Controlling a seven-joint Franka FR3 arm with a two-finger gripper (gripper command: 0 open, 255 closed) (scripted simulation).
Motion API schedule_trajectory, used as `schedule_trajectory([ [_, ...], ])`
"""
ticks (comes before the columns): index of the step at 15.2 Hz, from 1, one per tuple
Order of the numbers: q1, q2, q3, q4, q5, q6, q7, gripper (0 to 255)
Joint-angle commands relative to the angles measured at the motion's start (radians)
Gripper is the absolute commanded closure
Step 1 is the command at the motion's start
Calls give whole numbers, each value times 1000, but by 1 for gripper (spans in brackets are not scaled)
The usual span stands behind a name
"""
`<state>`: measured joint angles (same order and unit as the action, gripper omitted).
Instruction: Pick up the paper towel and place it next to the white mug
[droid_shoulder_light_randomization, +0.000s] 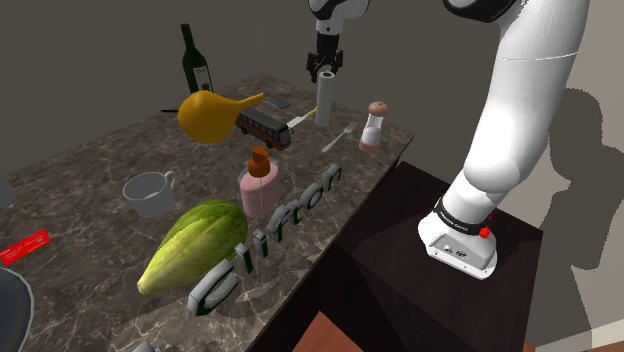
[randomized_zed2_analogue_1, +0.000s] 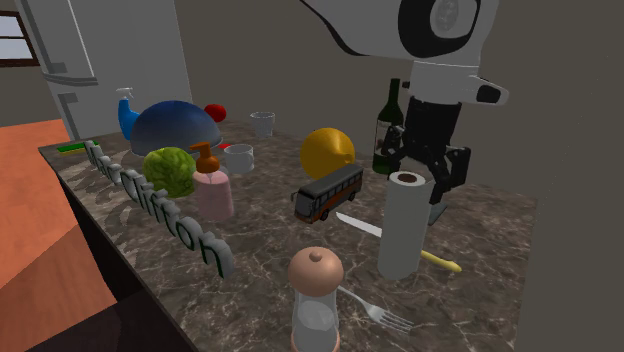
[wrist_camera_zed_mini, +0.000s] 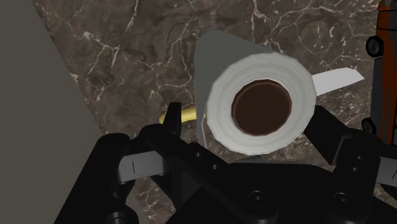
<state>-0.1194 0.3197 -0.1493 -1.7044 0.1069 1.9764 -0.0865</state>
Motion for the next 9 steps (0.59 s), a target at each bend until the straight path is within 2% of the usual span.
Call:
schedule_trajectory([
  [1, 0, 1, 0, 0, 0, 1, 0, 0],
  [3, 0, 1, 0, 0, 0, 1, 0, 0],
  [4, 0, 1, 0, 0, 0, 1, 0, 255],
  [9, 0, 0, 0, 0, 0, 1, 0, 255],
])
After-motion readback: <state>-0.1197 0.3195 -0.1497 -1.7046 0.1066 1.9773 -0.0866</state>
